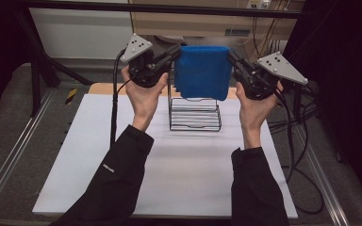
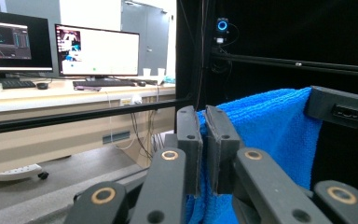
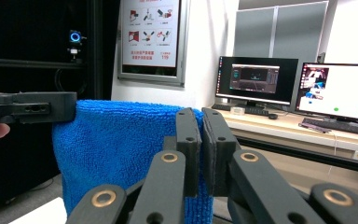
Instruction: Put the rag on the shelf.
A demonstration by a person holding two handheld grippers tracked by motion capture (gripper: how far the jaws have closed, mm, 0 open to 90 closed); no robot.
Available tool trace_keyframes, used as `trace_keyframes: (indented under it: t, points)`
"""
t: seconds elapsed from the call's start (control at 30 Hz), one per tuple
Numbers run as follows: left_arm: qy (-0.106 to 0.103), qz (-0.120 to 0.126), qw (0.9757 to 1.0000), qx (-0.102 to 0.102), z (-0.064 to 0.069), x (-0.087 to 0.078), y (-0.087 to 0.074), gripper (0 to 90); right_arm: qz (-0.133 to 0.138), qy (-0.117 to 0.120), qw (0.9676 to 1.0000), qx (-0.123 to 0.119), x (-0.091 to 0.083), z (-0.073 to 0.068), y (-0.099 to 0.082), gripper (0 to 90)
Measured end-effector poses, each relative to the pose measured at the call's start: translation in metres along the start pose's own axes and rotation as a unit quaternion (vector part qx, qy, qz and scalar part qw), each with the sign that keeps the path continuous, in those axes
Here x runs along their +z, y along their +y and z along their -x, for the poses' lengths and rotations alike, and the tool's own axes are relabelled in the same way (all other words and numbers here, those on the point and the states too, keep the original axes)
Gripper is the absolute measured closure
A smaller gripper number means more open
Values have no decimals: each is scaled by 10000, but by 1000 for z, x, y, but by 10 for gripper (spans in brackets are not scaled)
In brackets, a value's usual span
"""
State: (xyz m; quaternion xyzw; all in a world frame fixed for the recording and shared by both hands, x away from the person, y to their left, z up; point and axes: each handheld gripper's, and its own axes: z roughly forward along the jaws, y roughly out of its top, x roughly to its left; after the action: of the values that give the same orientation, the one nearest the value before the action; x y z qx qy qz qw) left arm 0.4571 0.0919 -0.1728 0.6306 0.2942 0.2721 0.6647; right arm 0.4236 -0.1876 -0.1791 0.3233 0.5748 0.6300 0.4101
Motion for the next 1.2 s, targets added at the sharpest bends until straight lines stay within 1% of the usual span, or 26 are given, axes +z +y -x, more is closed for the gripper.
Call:
trace_keyframes:
  t: [0.13,0.37,0.47,0.57,0.67,0.73,0.83,1.03,1.17,1.2]
  points:
    - [33,12,10000,4,-2,3,5,851,5,-7,10000,-12,4,2,3,867]
    - [69,14,10000,-16,-6,10,12,851,26,-25,10000,82,13,7,7,867]
    - [94,10,9999,-34,-9,14,16,851,21,-51,10000,47,18,9,9,867]
    - [149,7,9999,-20,-10,17,19,851,31,-67,10000,66,22,10,11,867]
    - [164,65,9998,-19,-12,20,21,851,26,-85,9999,64,27,12,13,867]
    - [188,63,9998,-30,-13,21,23,851,8,-77,9999,92,30,13,14,867]
    - [178,85,9998,-103,-17,24,24,851,3,-92,9999,81,34,14,15,866]
    - [242,100,9996,-49,-22,29,26,851,-19,-106,9999,32,44,18,17,867]
    - [196,177,9995,-197,-27,33,27,851,-25,-91,9999,62,49,20,18,866]
    - [200,163,9995,-168,-28,34,28,851,-29,-96,9999,41,50,21,19,867]
